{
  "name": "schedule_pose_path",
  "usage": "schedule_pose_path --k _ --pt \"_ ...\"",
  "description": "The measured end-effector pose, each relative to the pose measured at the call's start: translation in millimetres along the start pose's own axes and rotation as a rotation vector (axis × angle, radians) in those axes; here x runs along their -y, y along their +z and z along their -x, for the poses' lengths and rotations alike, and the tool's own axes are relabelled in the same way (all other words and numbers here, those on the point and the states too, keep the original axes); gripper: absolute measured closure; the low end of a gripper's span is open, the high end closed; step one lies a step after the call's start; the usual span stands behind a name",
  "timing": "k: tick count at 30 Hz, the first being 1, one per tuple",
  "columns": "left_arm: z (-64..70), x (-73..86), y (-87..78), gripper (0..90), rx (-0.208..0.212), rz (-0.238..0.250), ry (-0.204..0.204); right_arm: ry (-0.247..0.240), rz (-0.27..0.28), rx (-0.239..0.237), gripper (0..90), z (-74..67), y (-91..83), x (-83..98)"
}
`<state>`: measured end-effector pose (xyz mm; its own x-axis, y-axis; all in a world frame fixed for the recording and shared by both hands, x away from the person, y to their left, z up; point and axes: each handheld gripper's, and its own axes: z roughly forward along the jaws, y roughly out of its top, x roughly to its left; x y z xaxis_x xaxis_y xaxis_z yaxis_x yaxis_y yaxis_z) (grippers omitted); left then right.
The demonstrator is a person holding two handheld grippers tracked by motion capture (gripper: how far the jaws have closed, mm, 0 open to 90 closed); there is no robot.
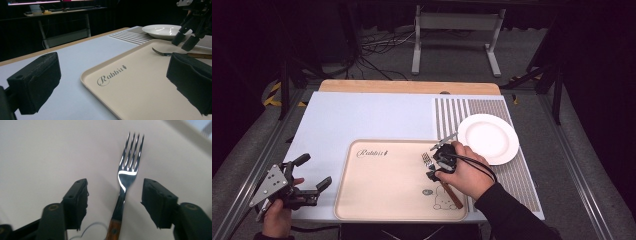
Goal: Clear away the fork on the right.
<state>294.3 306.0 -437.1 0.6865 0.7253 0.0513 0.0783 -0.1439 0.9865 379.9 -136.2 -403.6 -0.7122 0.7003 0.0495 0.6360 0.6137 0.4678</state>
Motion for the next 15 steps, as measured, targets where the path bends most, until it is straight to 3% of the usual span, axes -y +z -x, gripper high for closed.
schedule_pose_path --k 2,5,8,9,13,15 --pt "-0.3 0.0 -0.2 0.0 0.001 0.002 0.001 -0.053 0.048 0.001 36.7 -0.1 0.7 -2.3" --pt "-0.3 0.1 0.0 0.0 -0.001 0.005 0.000 -0.110 0.082 -0.040 39.0 0.9 3.0 -5.7" --pt "-0.2 -0.2 -0.3 0.0 0.001 0.000 0.002 -0.136 0.093 -0.082 58.0 2.4 5.1 -7.6" --pt "-0.2 -0.2 -0.3 0.0 0.001 0.000 0.002 -0.136 0.093 -0.082 58.0 2.4 5.1 -7.6" --pt "-0.3 -0.1 -0.5 0.0 -0.002 0.006 0.000 -0.239 0.141 -0.058 85.7 1.9 8.3 -11.9" --pt "-0.1 0.1 -0.2 0.0 -0.002 0.006 -0.001 -0.244 0.147 -0.076 90.0 3.3 10.0 -13.0"
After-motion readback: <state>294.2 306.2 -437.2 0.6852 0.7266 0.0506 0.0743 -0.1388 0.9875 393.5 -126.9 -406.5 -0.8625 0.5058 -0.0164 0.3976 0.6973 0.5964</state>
